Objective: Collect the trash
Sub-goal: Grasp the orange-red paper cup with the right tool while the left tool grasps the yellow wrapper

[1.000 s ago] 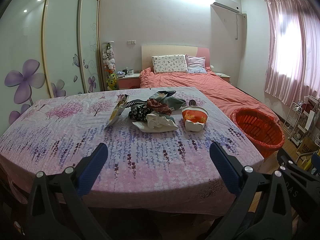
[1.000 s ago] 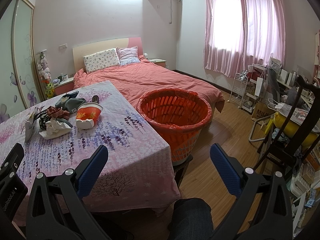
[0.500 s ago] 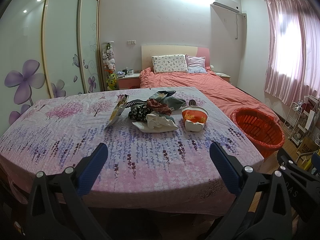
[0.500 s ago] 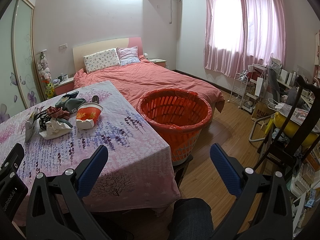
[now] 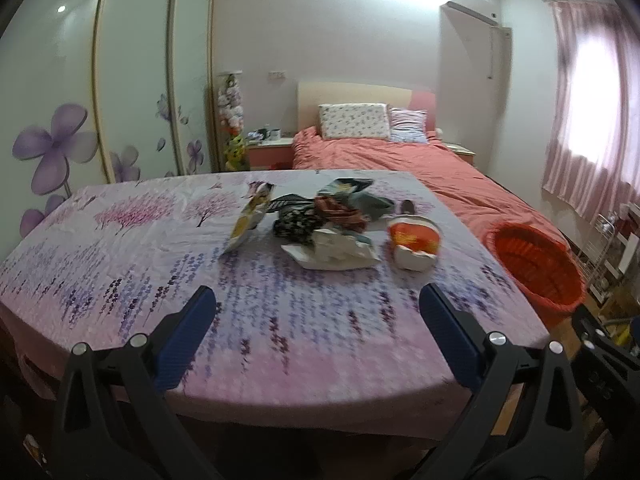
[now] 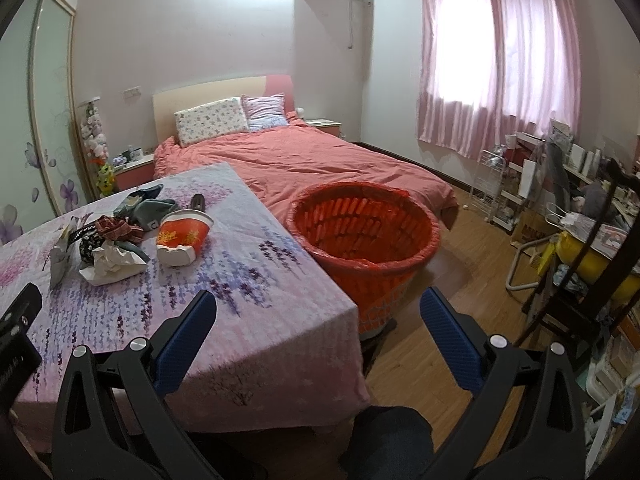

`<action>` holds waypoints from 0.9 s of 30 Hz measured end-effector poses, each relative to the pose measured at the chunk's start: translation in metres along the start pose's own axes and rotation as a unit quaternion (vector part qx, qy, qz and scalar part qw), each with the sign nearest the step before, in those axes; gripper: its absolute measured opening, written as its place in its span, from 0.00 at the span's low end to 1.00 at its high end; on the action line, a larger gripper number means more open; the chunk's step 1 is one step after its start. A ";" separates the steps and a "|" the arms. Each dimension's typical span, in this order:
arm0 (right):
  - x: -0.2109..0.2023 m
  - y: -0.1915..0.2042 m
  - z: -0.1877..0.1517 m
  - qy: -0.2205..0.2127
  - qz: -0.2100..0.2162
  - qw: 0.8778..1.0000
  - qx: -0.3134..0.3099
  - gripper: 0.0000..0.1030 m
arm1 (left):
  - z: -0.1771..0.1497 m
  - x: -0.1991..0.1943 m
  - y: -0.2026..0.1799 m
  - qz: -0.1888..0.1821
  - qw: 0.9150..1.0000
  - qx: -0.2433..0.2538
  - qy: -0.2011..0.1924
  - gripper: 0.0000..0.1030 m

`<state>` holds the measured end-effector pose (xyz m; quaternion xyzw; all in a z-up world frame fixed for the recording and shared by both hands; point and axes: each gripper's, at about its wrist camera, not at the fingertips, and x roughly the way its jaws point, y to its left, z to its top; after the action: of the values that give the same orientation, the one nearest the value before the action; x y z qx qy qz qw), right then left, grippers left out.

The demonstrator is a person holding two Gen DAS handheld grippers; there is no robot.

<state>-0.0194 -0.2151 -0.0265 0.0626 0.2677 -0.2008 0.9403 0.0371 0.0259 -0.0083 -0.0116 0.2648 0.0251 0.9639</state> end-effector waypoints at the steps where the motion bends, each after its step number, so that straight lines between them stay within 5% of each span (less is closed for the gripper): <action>1: 0.005 0.005 0.001 0.002 0.004 1.000 -0.001 0.98 | 0.005 0.004 0.002 0.006 1.000 -0.004 0.001 0.96; 7: 0.047 0.026 0.011 0.045 0.047 0.998 0.006 0.98 | 0.027 0.047 0.034 0.036 0.999 -0.011 0.000 0.96; 17: 0.115 0.098 0.036 0.086 0.123 0.989 -0.004 0.91 | 0.055 0.138 0.065 0.024 0.998 -0.026 0.059 0.96; 27: 0.167 0.136 0.034 0.145 0.124 0.981 -0.020 0.83 | 0.065 0.193 0.064 0.046 0.996 -0.013 0.072 0.86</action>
<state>0.1822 -0.1567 -0.0843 0.1050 0.3955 -0.0657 0.9101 0.2326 0.1007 -0.0519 -0.0137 0.3337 0.0723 0.9398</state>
